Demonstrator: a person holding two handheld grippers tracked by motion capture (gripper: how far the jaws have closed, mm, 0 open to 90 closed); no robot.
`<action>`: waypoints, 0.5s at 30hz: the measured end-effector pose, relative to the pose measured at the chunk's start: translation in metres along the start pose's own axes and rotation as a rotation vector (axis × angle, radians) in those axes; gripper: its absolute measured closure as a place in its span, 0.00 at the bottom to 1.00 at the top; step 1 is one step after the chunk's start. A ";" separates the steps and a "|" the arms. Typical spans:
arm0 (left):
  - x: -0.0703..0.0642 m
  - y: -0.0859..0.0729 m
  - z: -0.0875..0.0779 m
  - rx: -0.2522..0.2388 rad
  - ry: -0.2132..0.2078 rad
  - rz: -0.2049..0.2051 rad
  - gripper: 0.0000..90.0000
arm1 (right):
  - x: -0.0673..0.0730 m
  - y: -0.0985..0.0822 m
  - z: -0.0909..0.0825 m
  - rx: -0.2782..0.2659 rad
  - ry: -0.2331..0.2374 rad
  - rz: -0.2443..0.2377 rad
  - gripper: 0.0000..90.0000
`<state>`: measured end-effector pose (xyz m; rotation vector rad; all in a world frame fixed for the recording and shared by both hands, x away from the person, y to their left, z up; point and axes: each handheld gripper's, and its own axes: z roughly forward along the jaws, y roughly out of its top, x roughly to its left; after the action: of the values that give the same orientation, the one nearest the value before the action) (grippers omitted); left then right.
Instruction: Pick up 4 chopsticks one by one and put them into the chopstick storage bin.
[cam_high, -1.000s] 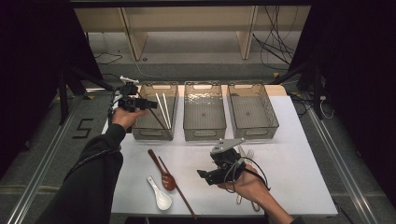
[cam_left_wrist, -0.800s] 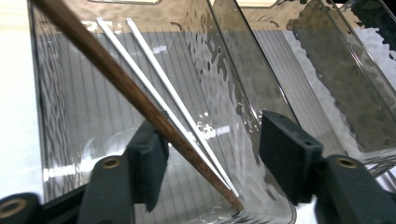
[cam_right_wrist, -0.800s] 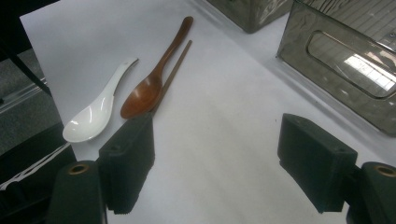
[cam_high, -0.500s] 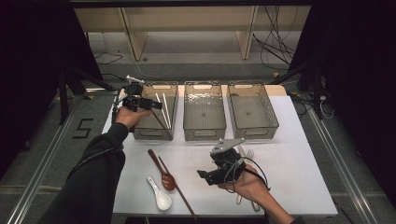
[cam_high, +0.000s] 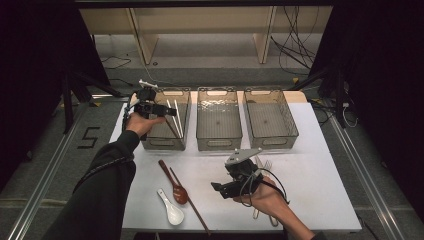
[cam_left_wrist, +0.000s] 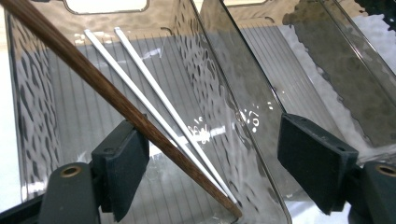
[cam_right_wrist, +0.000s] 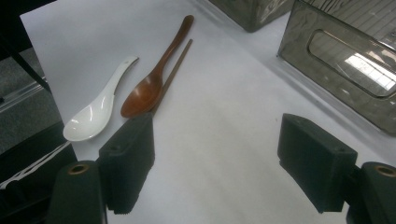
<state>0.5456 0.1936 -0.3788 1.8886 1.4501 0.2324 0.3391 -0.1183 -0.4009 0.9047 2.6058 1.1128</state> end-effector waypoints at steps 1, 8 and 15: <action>-0.001 0.001 0.000 0.005 0.002 0.003 0.27 | 0.000 0.000 0.000 0.000 0.000 -0.001 0.31; -0.005 -0.002 0.010 0.076 0.022 0.023 0.21 | 0.000 0.000 0.000 0.002 0.001 0.001 0.31; -0.002 -0.006 0.013 0.139 0.028 0.035 0.21 | 0.000 0.000 0.000 0.003 0.003 -0.001 0.31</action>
<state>0.5468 0.1864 -0.3913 2.0303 1.4863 0.1797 0.3389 -0.1184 -0.4013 0.9035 2.6100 1.1113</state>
